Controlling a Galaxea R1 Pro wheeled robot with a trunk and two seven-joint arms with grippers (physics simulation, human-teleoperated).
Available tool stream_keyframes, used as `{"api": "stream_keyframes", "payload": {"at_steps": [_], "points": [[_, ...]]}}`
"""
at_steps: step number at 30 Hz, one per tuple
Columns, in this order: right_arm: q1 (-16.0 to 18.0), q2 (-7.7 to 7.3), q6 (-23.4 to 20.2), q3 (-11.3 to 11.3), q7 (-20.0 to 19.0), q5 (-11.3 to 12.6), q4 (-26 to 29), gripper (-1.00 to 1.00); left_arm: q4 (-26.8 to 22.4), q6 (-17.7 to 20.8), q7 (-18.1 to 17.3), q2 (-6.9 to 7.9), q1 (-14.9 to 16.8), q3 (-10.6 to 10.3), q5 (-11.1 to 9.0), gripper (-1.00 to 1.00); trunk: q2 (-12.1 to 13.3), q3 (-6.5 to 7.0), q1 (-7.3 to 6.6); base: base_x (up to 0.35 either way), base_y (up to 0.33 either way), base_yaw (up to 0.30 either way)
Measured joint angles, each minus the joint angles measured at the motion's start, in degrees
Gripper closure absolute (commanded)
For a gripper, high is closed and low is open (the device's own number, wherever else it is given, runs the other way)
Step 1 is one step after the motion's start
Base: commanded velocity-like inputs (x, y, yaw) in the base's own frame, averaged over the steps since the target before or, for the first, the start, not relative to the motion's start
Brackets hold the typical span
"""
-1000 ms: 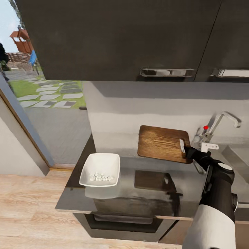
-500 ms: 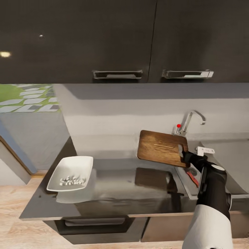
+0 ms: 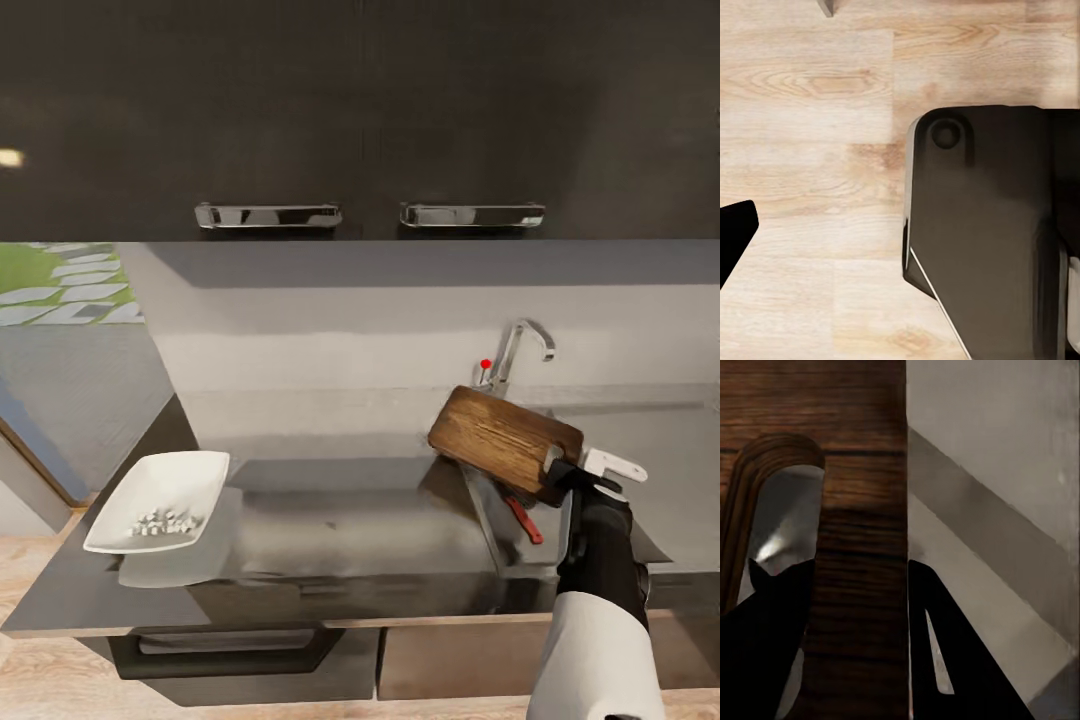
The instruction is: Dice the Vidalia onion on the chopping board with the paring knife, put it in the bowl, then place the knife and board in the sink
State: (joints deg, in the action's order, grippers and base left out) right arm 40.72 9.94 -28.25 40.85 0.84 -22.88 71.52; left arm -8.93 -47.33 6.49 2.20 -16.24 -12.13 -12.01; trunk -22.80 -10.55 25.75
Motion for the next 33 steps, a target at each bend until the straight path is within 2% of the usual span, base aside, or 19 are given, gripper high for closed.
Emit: {"api": "stream_keyframes", "payload": {"at_steps": [2, 4, 6, 12, 14, 20, 23, 33], "points": [[0.0, 0.01, 0.8, -0.2, 6.8, 6.8, -0.1, 1.00, 0.0, 0.0, 0.0, 0.03, 0.0, 0.0, 0.0, -1.00, 0.0, 0.01, 0.00, 0.000, -0.013, 0.000], [0.0, 0.00, 2.3, -0.3, 12.1, 11.9, -0.2, 1.00, 0.0, 0.0, 0.0, 0.04, 0.0, 0.0, 0.0, -1.00, 0.0, 0.00, 0.00, 0.000, -0.004, 0.000], [0.0, 0.01, 3.7, -0.3, 15.7, 14.3, -0.9, 1.00, 0.0, 0.0, 0.0, 0.05, 0.0, 0.0, 0.0, -1.00, 0.0, 0.00, 0.00, 0.000, -0.001, 0.000], [0.0, -0.01, 6.0, -0.2, 25.2, 15.7, -4.2, 1.00, -0.2, 0.0, 0.1, 0.06, 0.0, 0.0, 0.1, -1.00, 0.0, 0.00, 0.00, 0.000, 0.000, 0.000], [0.0, 0.00, 6.3, -0.3, 28.1, 18.3, -4.4, 1.00, -0.3, -0.1, 0.1, 0.05, 0.0, 0.0, 0.1, -1.00, 0.0, 0.00, 0.00, 0.000, 0.000, 0.000], [0.0, 0.03, 6.1, -0.6, 41.6, 31.0, -4.5, 1.00, -0.3, -0.1, 0.1, 0.13, 0.0, 0.0, 0.1, -1.00, 0.0, 0.00, 0.00, 0.000, 0.000, 0.000], [0.0, 0.03, 6.3, -0.6, 43.1, 32.8, -4.5, 1.00, -0.3, -0.1, 0.1, 0.13, 0.0, 0.0, 0.1, -1.00, 0.0, -0.08, 0.00, 0.007, 0.000, 0.000], [0.0, 0.03, 6.4, -0.7, 43.5, 33.3, -4.5, 1.00, -0.3, 0.0, 0.1, 0.22, 0.0, 0.1, 0.0, -1.00, 0.0, -0.94, -0.01, 0.143, 0.085, 0.000]]}}
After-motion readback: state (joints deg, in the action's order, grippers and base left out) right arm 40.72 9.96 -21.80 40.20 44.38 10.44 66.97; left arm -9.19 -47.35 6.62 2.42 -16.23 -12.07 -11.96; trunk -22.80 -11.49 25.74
